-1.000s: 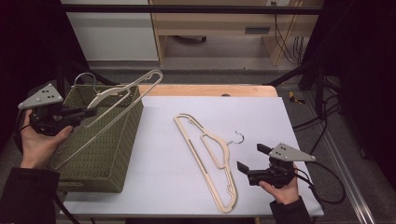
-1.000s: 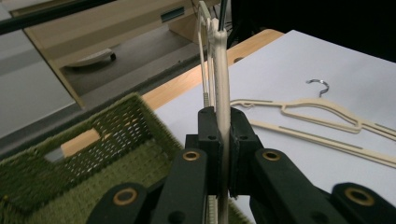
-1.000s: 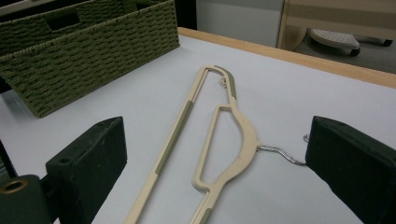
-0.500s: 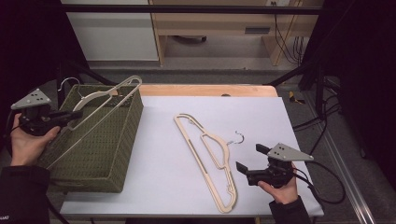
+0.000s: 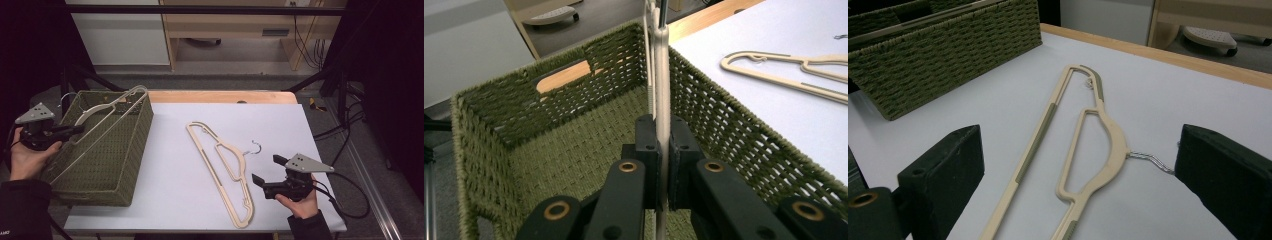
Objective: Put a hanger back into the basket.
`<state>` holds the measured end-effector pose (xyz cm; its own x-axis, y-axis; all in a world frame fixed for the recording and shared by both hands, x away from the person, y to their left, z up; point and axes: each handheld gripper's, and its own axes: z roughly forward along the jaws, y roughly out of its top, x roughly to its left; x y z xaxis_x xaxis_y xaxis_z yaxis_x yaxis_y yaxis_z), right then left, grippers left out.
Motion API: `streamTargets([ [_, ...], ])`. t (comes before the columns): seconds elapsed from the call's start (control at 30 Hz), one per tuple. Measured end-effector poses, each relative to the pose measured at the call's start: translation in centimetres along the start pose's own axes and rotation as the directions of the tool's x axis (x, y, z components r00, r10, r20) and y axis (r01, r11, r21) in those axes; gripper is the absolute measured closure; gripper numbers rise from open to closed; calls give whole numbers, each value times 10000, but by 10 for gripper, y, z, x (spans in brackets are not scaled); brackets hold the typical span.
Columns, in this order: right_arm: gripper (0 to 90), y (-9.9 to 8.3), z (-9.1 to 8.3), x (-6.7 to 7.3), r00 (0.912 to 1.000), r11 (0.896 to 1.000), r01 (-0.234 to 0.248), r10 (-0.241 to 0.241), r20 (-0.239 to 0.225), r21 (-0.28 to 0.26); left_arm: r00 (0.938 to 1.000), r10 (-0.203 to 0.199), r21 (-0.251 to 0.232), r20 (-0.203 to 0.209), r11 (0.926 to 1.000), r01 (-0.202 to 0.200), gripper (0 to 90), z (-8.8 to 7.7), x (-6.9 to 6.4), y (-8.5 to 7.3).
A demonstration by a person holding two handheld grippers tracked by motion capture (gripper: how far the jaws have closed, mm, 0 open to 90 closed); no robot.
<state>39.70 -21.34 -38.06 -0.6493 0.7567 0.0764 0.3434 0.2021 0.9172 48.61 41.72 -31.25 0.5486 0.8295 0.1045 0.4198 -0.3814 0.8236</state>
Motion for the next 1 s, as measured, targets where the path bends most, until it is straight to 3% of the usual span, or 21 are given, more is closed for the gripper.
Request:
streamTargets([
  [0.13,62,0,1,1,10000,10000,-17,17,17,1,9999,-113,186,-98,9998,115,859,6,0,-7],
  [0.5,63,-1,2,1,10000,10000,1,-1,-30,66,9999,-114,920,-81,9957,120,847,47,-25,-36],
  [0.73,64,-1,2,2,10000,10000,-34,35,-67,91,9999,-26,1295,149,9916,7,817,53,-38,-42],
  [0.83,64,-1,2,3,10000,9999,-39,40,-51,109,9994,142,1619,328,9866,-193,789,57,-45,-43],
  [1.0,65,-1,2,3,9999,9999,-61,62,-87,91,9971,682,2445,342,9668,-745,753,68,-55,-49],
])
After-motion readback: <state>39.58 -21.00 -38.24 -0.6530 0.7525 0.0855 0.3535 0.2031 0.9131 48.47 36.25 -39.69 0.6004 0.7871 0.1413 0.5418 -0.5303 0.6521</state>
